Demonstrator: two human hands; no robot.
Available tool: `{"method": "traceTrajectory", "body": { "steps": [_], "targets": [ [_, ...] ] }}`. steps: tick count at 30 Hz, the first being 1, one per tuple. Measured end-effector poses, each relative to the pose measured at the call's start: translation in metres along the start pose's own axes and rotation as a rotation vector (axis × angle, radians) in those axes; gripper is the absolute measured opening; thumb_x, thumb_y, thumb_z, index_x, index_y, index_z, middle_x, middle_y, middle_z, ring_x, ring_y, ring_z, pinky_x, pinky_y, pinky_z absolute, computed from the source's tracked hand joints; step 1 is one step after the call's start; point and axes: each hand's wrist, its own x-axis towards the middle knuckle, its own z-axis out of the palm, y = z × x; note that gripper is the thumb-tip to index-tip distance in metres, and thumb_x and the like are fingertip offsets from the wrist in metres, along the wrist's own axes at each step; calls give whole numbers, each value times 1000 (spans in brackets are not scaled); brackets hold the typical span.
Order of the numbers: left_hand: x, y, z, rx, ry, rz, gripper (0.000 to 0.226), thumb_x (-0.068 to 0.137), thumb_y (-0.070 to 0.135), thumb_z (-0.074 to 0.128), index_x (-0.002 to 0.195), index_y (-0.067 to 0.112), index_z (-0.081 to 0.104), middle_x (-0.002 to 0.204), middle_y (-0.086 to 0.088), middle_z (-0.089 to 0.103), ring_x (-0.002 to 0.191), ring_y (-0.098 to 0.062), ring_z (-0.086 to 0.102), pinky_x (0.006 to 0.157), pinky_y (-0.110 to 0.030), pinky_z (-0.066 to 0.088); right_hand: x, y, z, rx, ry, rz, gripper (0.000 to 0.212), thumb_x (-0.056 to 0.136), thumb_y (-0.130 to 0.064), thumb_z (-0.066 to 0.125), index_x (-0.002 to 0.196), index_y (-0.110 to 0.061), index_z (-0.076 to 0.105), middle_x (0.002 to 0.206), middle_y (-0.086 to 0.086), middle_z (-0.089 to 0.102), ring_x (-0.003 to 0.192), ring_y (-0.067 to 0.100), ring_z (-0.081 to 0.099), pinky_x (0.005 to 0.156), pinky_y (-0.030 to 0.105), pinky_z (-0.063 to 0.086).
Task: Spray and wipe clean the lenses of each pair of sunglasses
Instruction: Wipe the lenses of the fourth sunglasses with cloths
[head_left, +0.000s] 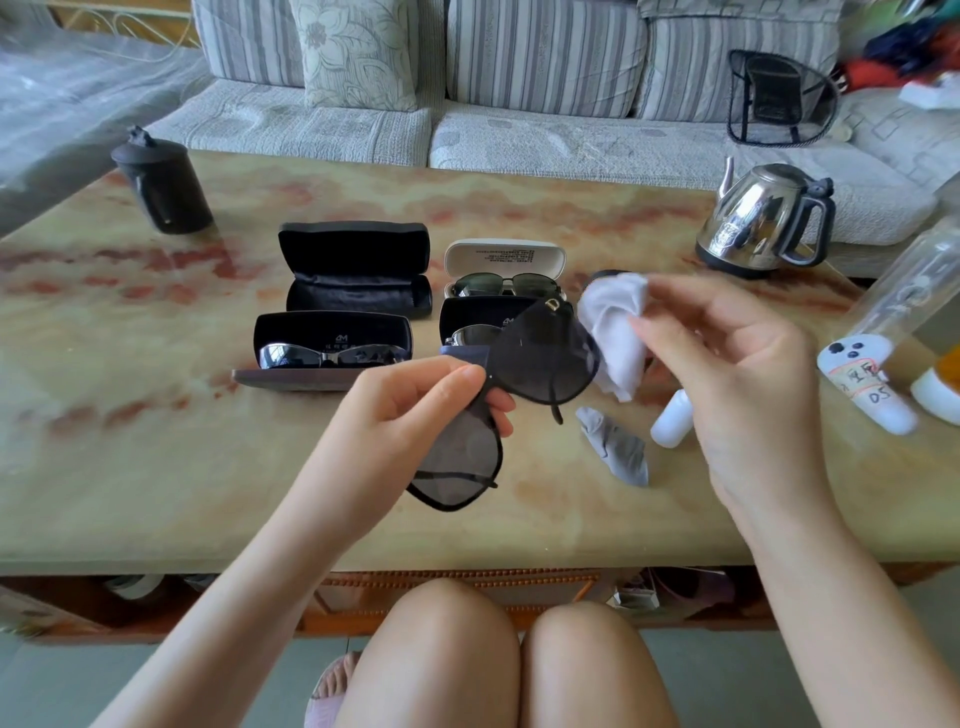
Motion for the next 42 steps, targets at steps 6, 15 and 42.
{"method": "traceTrajectory", "body": {
  "steps": [6,15,42],
  "targets": [
    [4,1,-3,106,-43,-6,36,100,21,47,76,17,73,78,6,74,81,-4,66,79,-16,45,2,2,18,-470,-336,-333,21,91,-24,58,100,-19,77,82,-5,63,87,15,49,84,18,37],
    [6,3,-3,211,-63,41,34,100,22,49,77,19,73,80,11,73,86,-3,66,80,-11,44,8,6,10,-409,-366,-244,7,82,-29,71,88,-29,74,91,-9,60,96,13,47,86,14,34],
    [2,1,5,163,-16,67,32,100,16,47,79,13,71,75,4,74,76,-8,68,73,-11,46,0,23,23,-407,24,-332,6,87,-14,69,89,-18,74,74,-7,62,74,17,52,68,17,37]
  ]
}}
